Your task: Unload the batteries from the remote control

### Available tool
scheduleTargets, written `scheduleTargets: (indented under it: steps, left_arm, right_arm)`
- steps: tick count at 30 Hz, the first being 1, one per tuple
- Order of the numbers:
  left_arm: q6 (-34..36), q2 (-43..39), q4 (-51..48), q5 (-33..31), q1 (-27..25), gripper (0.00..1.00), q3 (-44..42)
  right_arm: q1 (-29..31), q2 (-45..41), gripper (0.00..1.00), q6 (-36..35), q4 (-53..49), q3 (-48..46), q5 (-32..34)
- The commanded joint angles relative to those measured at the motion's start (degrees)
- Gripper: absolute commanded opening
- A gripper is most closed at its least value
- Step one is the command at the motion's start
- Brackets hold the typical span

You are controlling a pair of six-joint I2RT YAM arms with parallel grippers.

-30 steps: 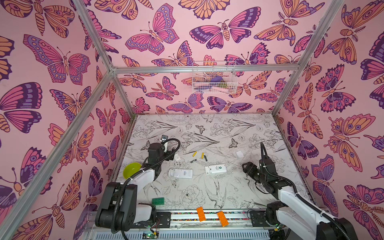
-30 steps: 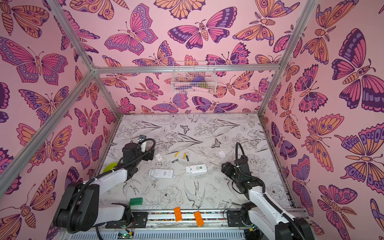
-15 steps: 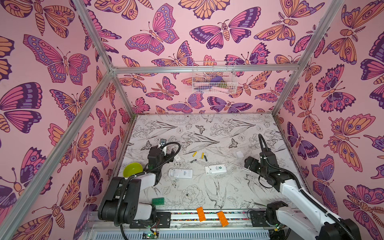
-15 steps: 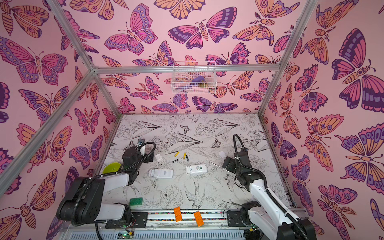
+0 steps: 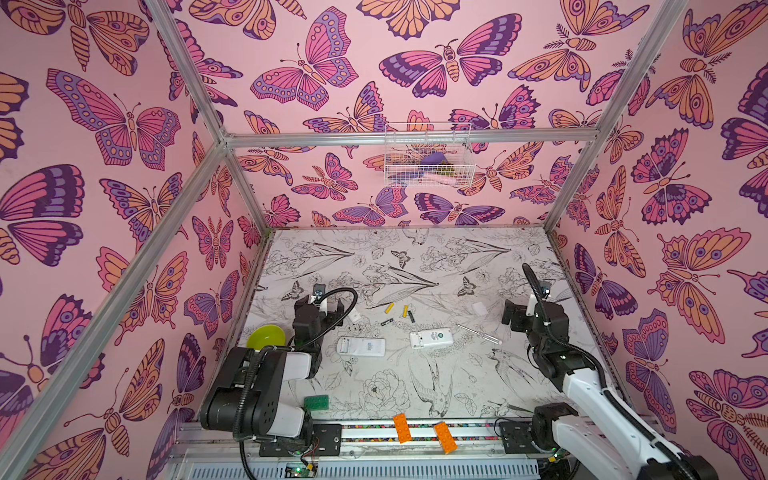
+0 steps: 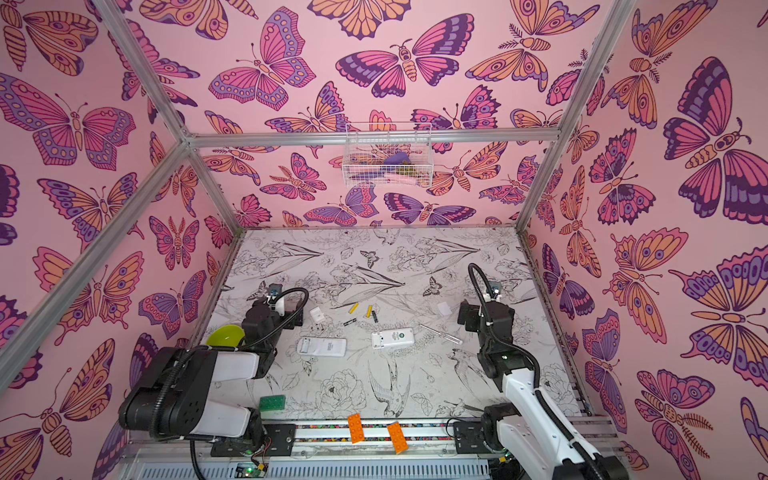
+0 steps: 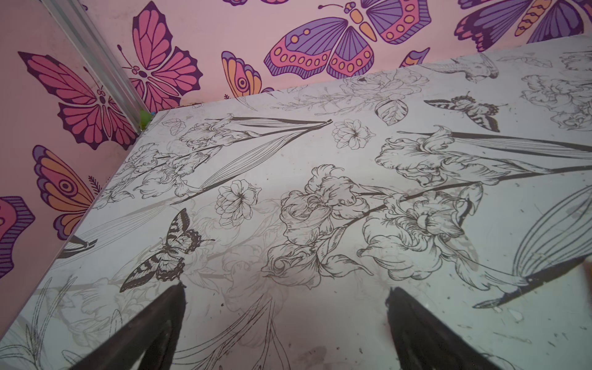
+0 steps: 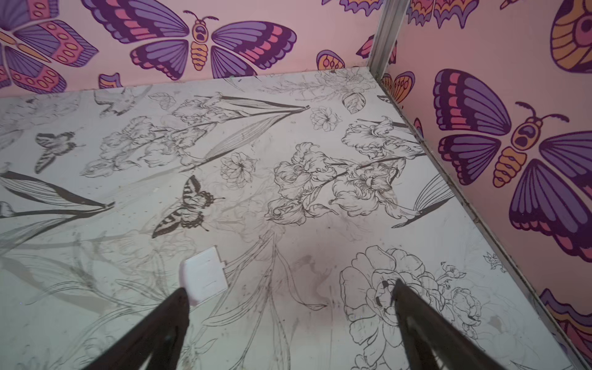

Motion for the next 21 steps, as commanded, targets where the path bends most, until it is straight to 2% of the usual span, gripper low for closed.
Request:
scheduleTargets:
  steps: [1,5,8,11,21]
  left_arm:
    - [-1.73,1.35,3.24,-0.88,0.50,1.00,0.04]
    - [-1.52,5.36,6.09,-0.52,1.29,0.99,0.84]
    - [-2.35,3.66,0.32,-0.17,1.62,0.99,2.64]
    - [-2.45,4.30,0.49,0.45,2.08,0.99,2.87]
    - [-2.72,4.30,-0.19,0.96,2.59,0.99,3.04]
  right_arm:
    - [-2.80,3.70,0.99,-3.92,12.67,-2.06,-3.25]
    - [-3.69,9.95,0.99,-3.43,18.08,-2.45,-3.61]
    - [-4.12,14.14,0.99,-3.66,20.59,-1.57,-5.36]
    - [-4.23,18.67,0.99,-3.23,26.06,-1.79,-5.49]
    - [-4.76,27.64,0.99,-5.99,31.31,2.33,-7.50]
